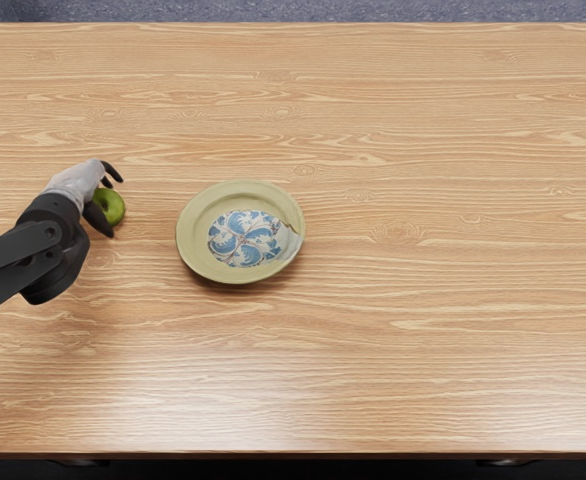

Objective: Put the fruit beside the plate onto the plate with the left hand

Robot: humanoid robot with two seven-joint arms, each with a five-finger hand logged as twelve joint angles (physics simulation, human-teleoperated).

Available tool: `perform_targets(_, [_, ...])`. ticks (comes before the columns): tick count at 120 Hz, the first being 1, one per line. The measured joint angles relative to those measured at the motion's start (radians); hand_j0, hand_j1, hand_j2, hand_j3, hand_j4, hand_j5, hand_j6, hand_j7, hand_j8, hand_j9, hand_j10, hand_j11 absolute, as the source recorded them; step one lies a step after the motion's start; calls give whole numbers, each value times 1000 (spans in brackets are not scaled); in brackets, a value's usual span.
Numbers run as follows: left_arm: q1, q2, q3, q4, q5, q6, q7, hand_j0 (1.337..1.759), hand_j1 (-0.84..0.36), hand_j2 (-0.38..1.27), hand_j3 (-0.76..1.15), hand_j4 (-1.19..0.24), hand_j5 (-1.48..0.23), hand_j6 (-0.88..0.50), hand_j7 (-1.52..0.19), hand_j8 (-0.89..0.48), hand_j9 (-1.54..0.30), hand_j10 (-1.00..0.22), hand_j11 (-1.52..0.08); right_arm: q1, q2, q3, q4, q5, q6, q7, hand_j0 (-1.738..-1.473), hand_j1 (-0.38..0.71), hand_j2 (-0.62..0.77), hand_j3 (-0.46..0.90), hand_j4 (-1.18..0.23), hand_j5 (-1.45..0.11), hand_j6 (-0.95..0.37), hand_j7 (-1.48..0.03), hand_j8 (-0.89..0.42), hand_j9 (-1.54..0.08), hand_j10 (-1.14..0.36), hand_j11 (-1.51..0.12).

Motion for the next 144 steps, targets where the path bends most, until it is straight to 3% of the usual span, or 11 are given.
perform_targets(22, [3,-3,0,1,0,-1,0,1659,-167,103,27,-442,-574,-443,-573,-446,-573,-443,-572,0,0,0,0,0,0,0,-1658,-349,0,0,0,0,0,0,0,0,0,0])
perform_targets(24, [3,-9,0,3,1,-1,1,1689,-173,82,68,-447,-576,-449,-574,-434,-574,-449,-572,0,0,0,0,1,0,0,-1658,-349,0,0,0,0,0,0,0,0,0,0])
perform_targets(26, [3,-12,0,4,2,-1,2,1692,-181,57,144,-451,-582,-454,-579,-426,-577,-456,-574,0,0,0,0,1,0,0,-1658,-349,0,0,0,0,0,0,0,0,0,0])
perform_targets(29, [4,-13,0,6,2,-2,3,1681,-194,39,172,-458,-593,-462,-588,-439,-585,-466,-580,0,0,0,0,2,0,0,-1658,-349,0,0,0,0,0,0,0,0,0,0])
perform_targets(30, [4,-14,0,6,2,-2,3,1685,-198,27,261,-461,-596,-465,-591,-444,-587,-470,-582,0,0,0,0,2,0,0,-1658,-349,0,0,0,0,0,0,0,0,0,0])
perform_targets(36, [2,-14,0,8,1,-3,4,1663,-207,63,271,-473,-620,-464,-613,-440,-607,-485,-600,0,0,0,0,2,0,0,-1658,-349,0,0,0,0,0,0,0,0,0,0])
perform_targets(71, [2,-14,0,9,-5,-4,1,1656,-248,102,77,-543,-725,-423,-729,-380,-720,-547,-718,0,0,-1,0,2,0,0,-1658,-349,0,0,0,0,0,0,0,0,0,0])
perform_targets(107, [0,-14,0,9,-10,-10,0,1651,-299,170,26,-645,-839,-329,-865,-286,-852,-474,-866,0,0,-1,0,2,0,0,-1658,-349,0,0,0,0,0,0,0,0,0,0])
perform_targets(116, [0,-14,0,7,-12,-11,0,1658,-296,202,-82,-669,-872,-327,-898,-281,-886,-472,-901,0,0,-1,0,2,0,0,-1658,-349,0,0,0,0,0,0,0,0,0,0])
perform_targets(131, [-11,-10,-1,0,-16,-12,1,1654,-308,188,-49,-713,-934,-302,-957,-250,-952,-460,-965,0,0,-1,0,2,0,0,-1658,-349,0,0,0,0,0,0,0,0,0,0])
perform_targets(144, [-34,2,-4,-28,-22,-12,2,1646,-416,267,-29,-715,-975,-217,-996,-174,-995,-392,-1017,0,0,-1,0,2,0,0,-1658,-349,0,0,0,0,0,0,0,0,0,0])
